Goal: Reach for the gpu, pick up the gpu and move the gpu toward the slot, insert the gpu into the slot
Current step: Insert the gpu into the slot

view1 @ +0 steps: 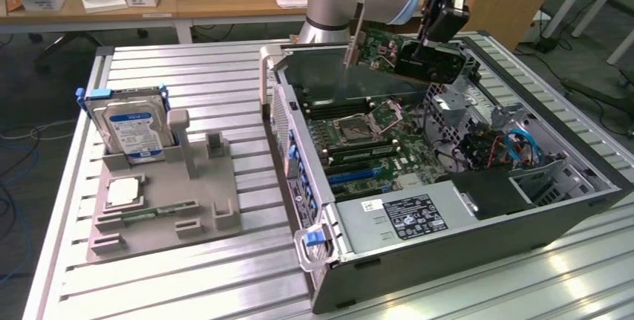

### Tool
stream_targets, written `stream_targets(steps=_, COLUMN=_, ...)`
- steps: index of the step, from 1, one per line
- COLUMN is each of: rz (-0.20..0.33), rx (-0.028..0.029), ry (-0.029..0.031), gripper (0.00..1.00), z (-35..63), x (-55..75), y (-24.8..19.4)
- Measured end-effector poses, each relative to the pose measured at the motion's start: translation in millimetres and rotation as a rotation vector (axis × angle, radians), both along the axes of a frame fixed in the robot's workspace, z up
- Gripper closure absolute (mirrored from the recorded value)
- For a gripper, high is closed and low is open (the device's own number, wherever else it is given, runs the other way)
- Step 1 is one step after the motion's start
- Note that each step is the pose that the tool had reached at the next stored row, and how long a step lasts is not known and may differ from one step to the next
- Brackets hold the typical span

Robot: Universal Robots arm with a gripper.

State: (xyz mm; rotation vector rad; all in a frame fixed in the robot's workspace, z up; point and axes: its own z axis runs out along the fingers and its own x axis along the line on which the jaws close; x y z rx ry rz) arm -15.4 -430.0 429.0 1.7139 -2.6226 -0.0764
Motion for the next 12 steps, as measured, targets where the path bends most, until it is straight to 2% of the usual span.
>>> stream_targets(steps=12, rz=0.144, rx=0.0000, ry=0.0000, gripper=0.75, z=0.0, x=0.0, y=0.0)
